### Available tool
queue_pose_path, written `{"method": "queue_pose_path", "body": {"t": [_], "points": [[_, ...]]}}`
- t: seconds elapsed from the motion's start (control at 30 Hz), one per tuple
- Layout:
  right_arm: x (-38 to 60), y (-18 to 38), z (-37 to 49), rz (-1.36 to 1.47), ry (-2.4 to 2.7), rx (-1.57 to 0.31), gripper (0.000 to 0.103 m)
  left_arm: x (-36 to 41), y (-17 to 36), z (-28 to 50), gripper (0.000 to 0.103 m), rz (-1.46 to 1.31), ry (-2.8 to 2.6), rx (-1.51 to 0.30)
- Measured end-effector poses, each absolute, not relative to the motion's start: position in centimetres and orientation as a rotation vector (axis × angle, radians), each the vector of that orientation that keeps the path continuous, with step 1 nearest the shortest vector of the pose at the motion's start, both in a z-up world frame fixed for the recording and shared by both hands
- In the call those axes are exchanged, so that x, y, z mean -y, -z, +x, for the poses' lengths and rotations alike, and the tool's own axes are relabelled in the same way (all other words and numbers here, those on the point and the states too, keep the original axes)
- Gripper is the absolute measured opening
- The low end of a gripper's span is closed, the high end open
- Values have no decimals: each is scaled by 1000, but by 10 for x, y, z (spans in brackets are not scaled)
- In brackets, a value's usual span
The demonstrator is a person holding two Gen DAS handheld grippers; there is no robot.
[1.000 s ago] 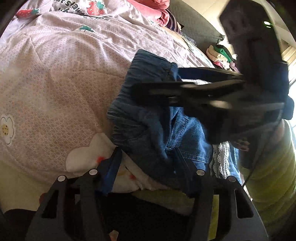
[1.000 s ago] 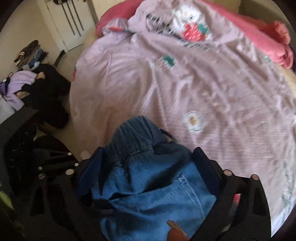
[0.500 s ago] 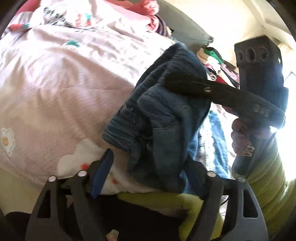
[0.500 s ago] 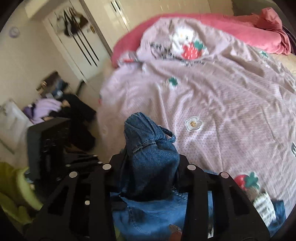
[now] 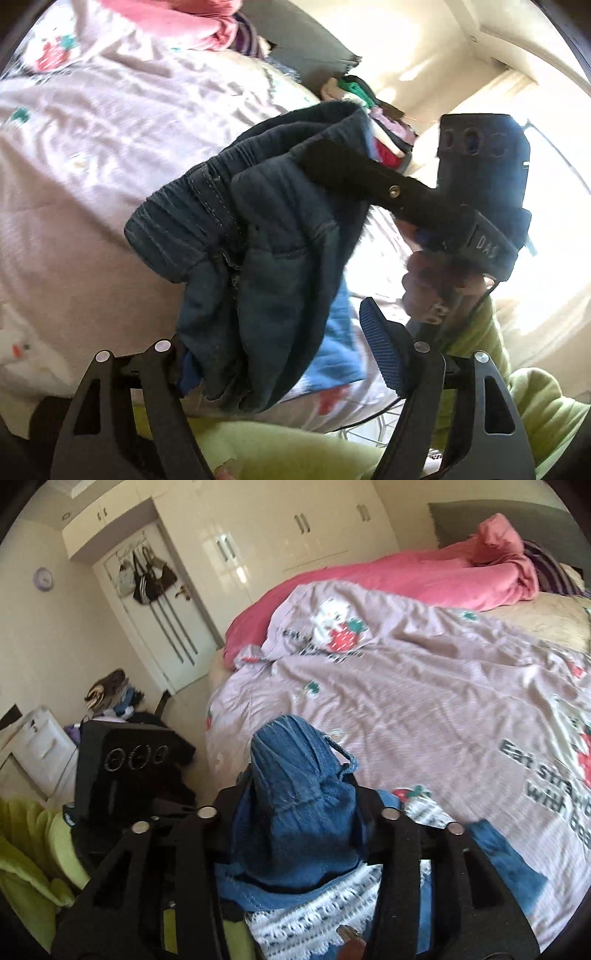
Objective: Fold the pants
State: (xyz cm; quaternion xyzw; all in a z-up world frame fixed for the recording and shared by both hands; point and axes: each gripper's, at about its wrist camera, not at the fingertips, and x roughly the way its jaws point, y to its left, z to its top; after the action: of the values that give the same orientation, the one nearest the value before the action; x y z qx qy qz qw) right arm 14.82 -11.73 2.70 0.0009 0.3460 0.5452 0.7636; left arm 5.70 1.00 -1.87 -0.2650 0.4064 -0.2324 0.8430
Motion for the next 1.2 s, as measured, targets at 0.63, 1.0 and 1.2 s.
{"method": "queue_pose_path", "body": {"t": [0.63,1.0,1.2], "points": [[225,61,134,22,-615,-943,76,70,64,60,76,-330,539,-1029],[244,33,102,54,-656,-826,82,35,16,29,98,-285,417,-900],[238,8,66,-37,-708,-727,88,18,7,33,98,-202,288,-864]]}}
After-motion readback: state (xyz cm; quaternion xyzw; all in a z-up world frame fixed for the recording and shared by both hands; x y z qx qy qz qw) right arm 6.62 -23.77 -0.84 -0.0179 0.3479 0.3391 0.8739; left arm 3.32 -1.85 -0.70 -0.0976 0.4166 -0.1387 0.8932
